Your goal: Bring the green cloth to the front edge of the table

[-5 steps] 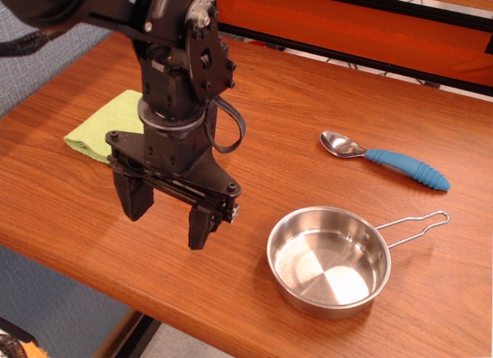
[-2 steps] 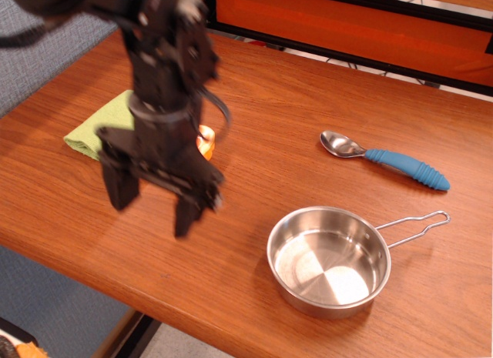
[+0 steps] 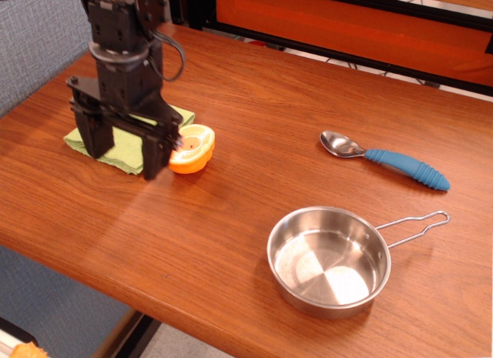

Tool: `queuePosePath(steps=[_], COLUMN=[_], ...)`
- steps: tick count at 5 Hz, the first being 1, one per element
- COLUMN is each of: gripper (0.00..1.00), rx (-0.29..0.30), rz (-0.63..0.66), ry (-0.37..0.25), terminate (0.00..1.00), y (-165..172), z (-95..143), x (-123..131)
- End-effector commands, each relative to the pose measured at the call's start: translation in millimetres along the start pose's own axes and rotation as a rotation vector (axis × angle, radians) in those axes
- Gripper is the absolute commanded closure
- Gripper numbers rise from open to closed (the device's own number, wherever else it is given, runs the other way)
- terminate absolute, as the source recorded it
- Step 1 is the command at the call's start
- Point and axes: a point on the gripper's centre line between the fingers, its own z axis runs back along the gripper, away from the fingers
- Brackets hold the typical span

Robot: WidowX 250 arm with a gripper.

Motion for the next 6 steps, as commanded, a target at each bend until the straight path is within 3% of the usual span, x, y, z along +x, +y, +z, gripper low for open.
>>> queuePosePath(steps=[1,3,4,6], gripper=[0.00,0.00,0.00,0.00], rx=[-0.014,-0.004,0.033,0.026], rz=[-0.003,-0.012,-0.036,0.013], ry=[-0.089,-0.150,-0.152,-0.083], terminate=[0.00,0.00,0.00,0.00], y=[51,66,72,76], z=[-14,-26,-33,-48], x=[49,80,89,87])
